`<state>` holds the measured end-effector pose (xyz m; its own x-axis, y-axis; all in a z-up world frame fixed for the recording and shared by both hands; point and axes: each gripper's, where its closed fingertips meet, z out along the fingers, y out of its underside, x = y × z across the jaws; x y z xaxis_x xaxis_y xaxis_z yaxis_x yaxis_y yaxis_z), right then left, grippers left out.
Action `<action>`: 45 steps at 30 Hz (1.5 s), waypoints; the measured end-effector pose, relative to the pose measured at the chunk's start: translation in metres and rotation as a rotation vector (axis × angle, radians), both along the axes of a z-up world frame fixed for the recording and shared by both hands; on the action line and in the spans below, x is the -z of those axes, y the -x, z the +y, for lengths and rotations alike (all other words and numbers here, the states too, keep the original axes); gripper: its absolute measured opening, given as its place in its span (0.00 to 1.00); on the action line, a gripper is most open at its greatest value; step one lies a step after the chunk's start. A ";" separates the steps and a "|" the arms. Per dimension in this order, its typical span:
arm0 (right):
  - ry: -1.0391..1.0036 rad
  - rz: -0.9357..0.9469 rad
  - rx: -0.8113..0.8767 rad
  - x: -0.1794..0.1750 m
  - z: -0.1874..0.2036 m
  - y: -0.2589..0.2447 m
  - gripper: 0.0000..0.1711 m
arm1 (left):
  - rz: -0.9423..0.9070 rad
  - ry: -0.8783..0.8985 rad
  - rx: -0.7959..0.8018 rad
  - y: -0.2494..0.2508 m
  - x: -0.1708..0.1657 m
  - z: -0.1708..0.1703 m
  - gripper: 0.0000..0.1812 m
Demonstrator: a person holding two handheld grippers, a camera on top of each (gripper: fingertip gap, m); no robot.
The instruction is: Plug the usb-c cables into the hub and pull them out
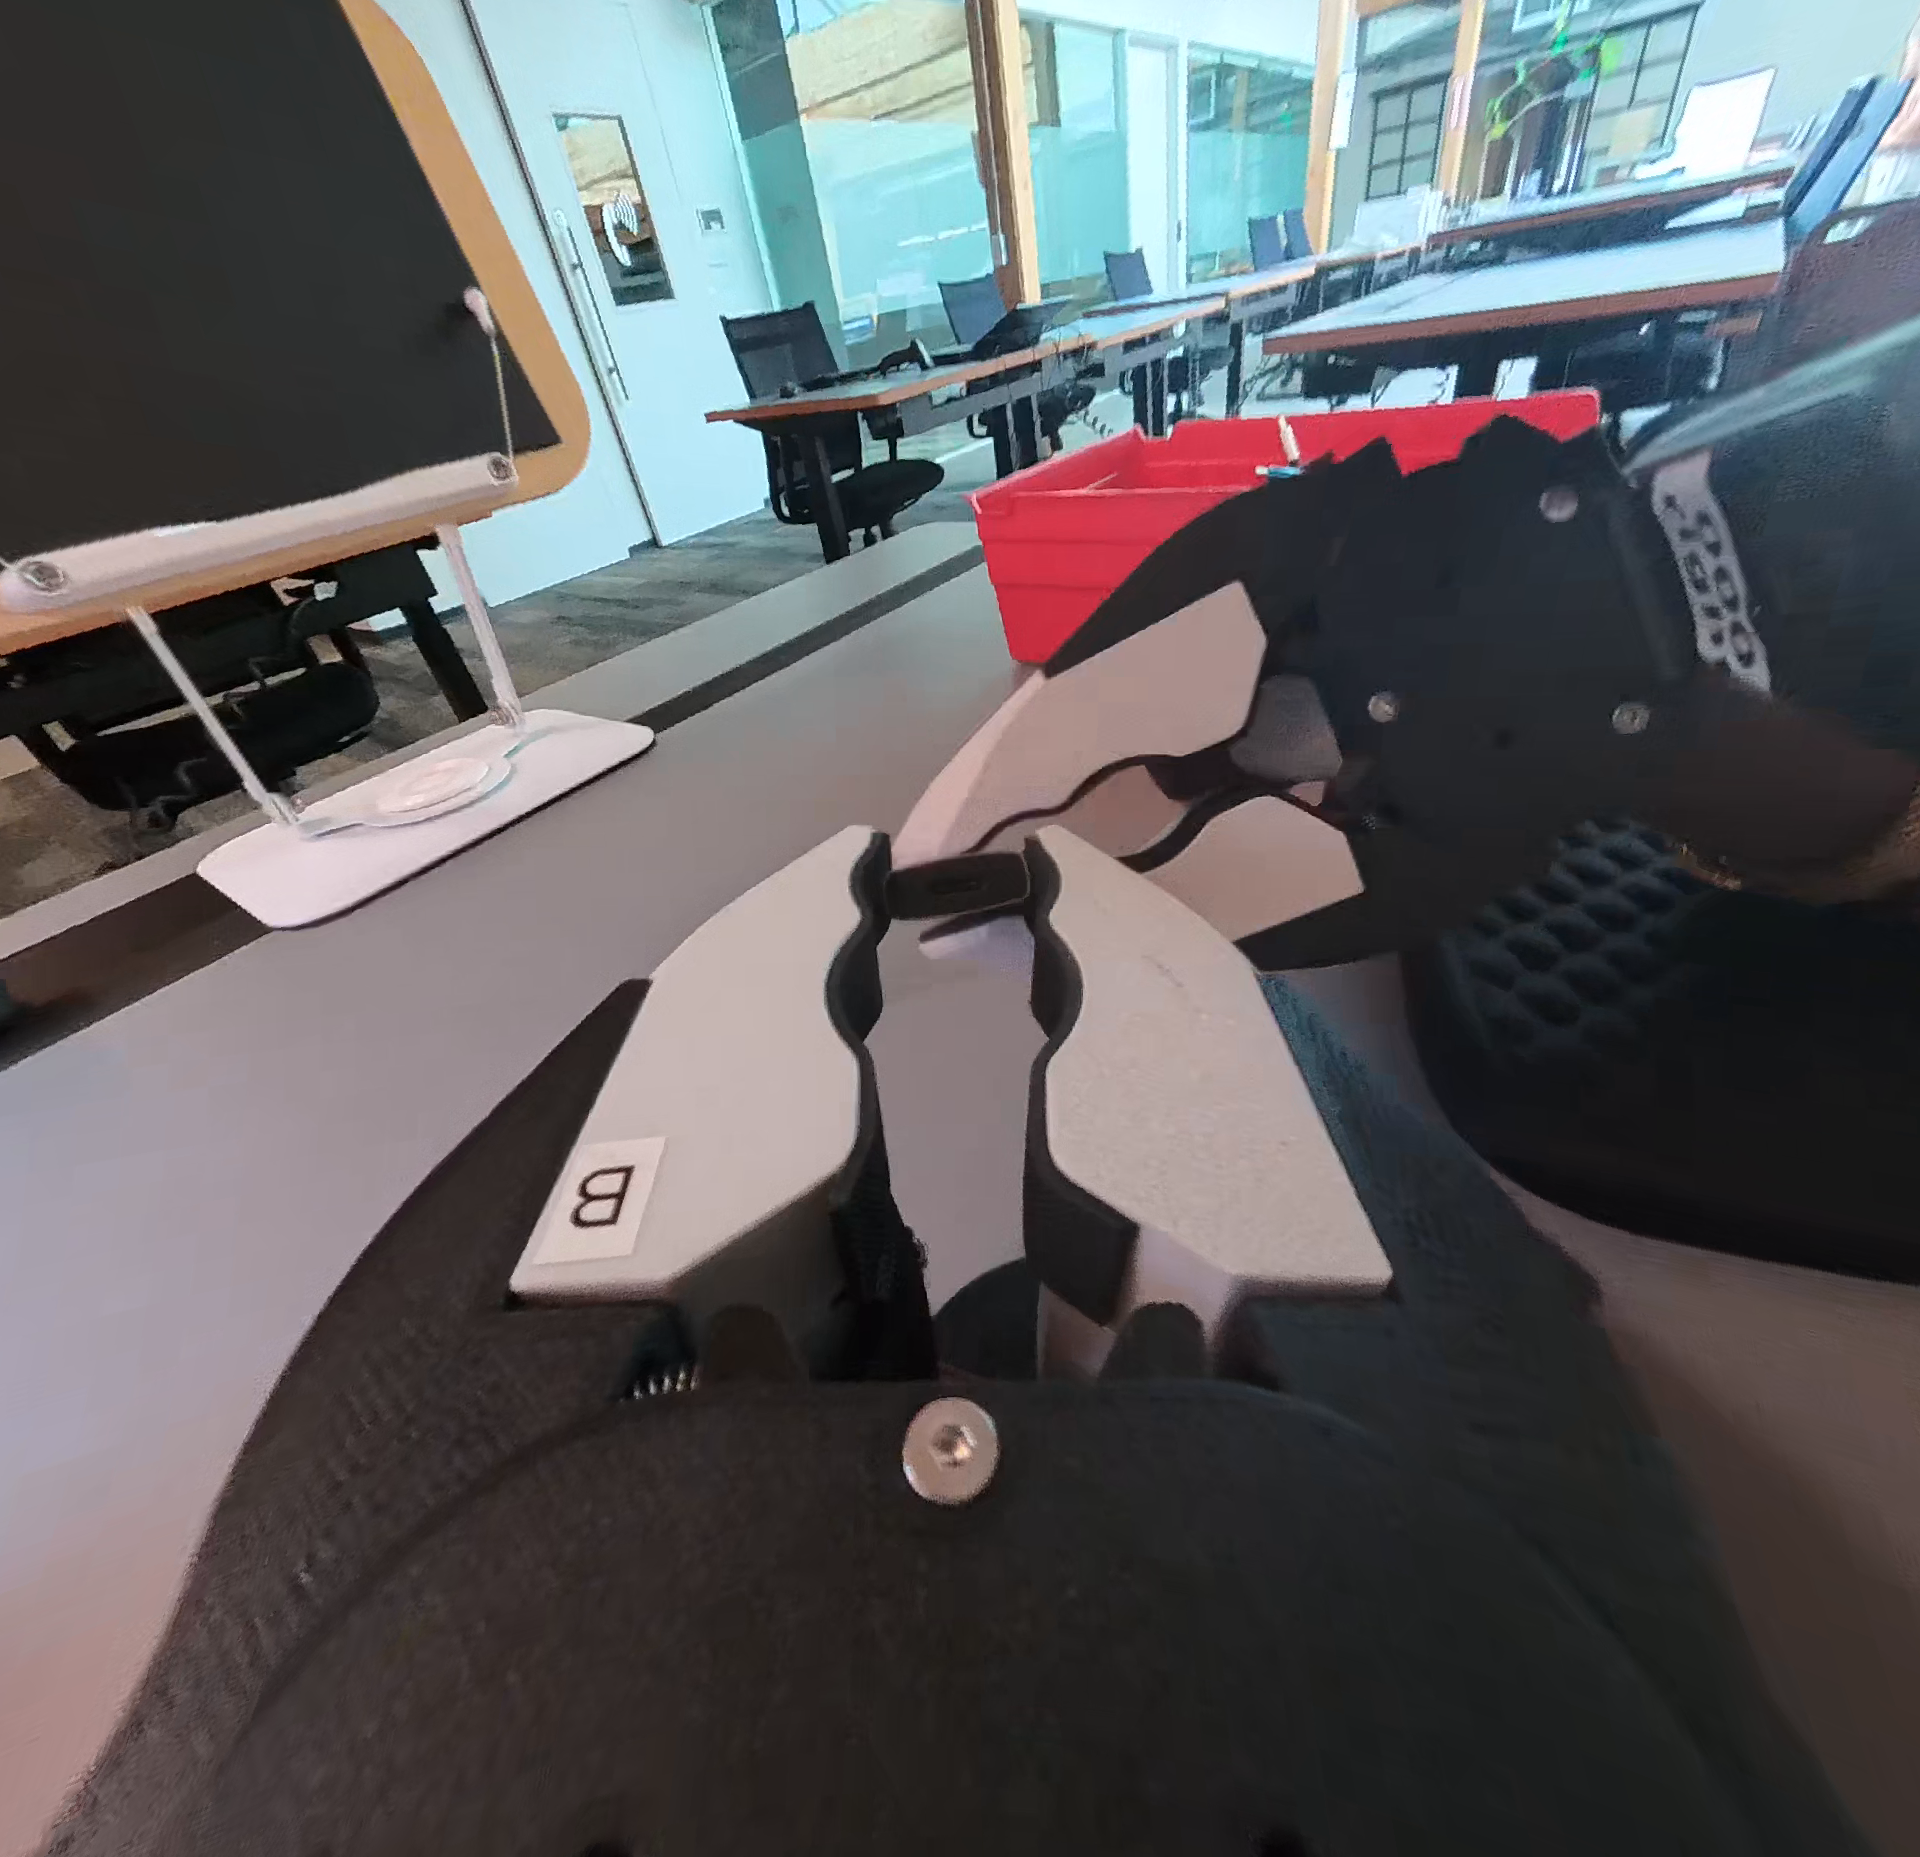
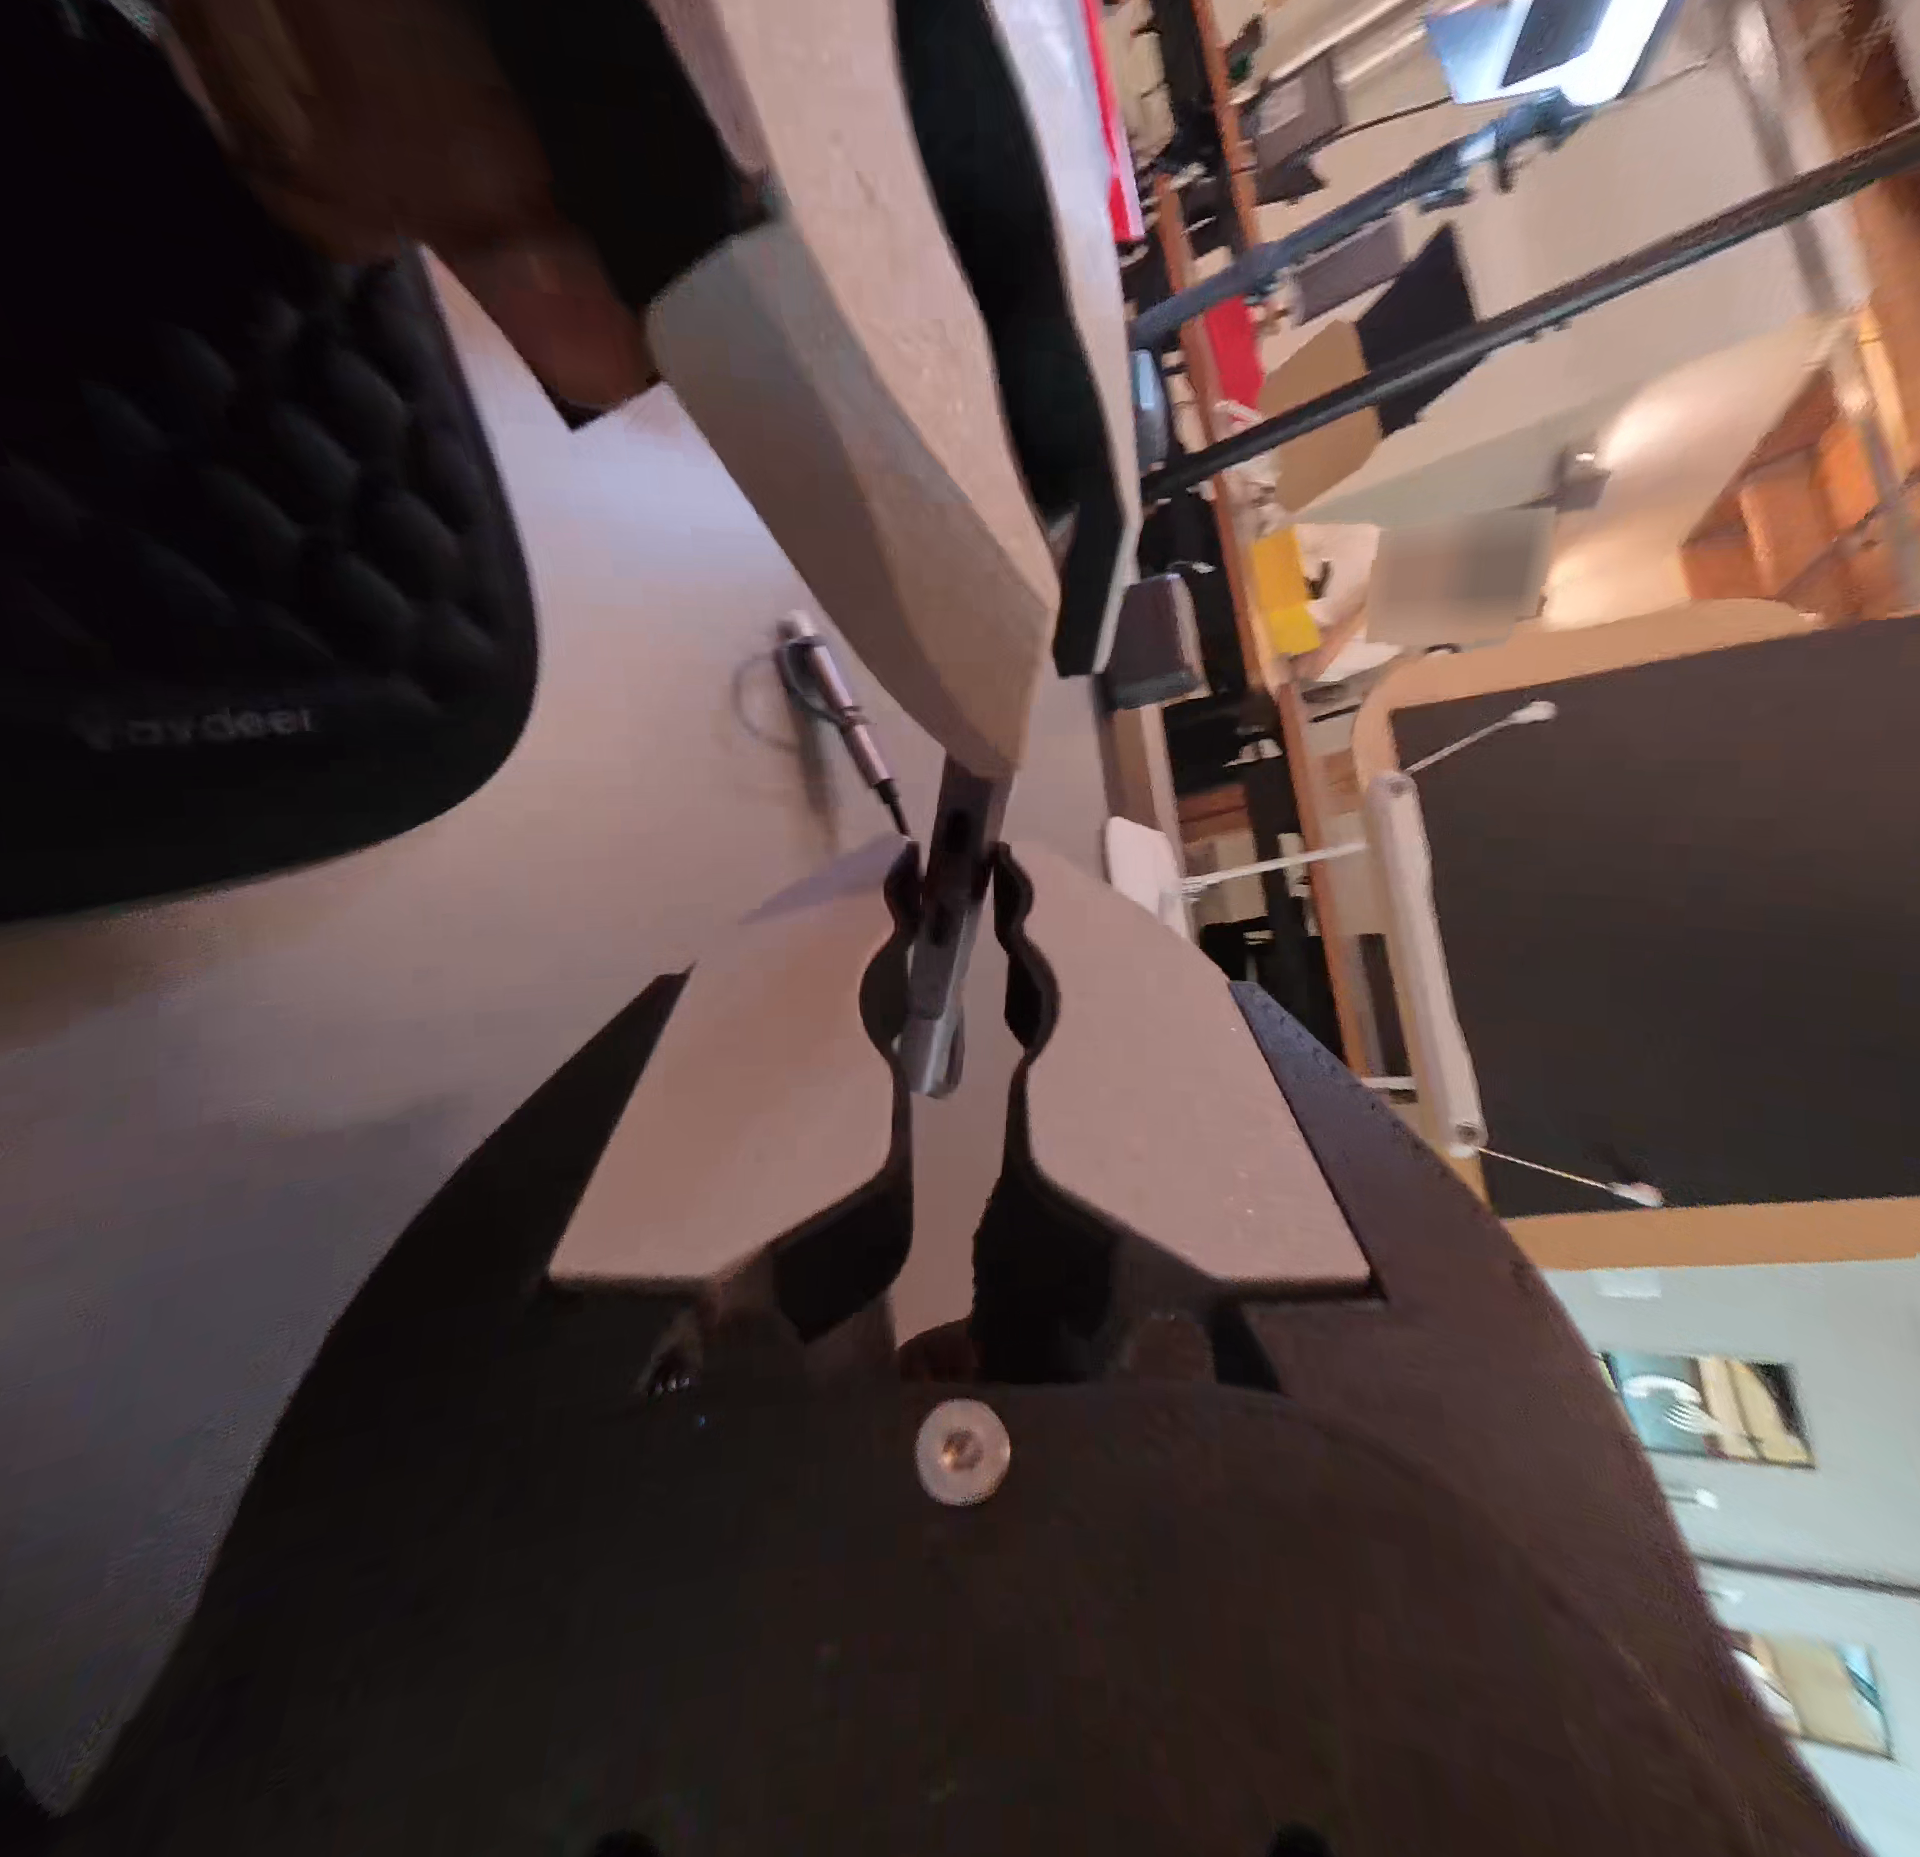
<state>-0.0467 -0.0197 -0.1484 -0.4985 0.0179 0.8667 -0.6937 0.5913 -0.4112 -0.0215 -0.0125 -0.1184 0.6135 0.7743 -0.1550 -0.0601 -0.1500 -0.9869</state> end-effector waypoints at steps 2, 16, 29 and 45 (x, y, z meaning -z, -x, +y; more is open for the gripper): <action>0.060 0.036 0.014 -0.012 0.004 0.001 0.05 | 0.021 -0.028 0.017 -0.002 -0.005 0.001 0.14; 0.539 0.297 0.210 -0.181 0.111 0.019 0.04 | 0.075 -0.239 0.014 -0.003 -0.024 -0.011 0.17; 0.732 -0.047 0.501 -0.210 0.305 0.104 0.04 | 0.032 -0.195 -0.003 0.003 -0.014 -0.009 0.16; -0.099 -0.352 0.766 -0.024 0.344 0.210 0.17 | 0.012 -0.224 -0.007 0.006 -0.013 -0.012 0.16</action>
<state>-0.2567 0.3240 -0.1246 -0.6205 0.3932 0.6785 0.0719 0.8901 -0.4501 -0.0270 -0.0247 -0.1049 0.6068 0.7947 0.0144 -0.0714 0.0726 -0.9948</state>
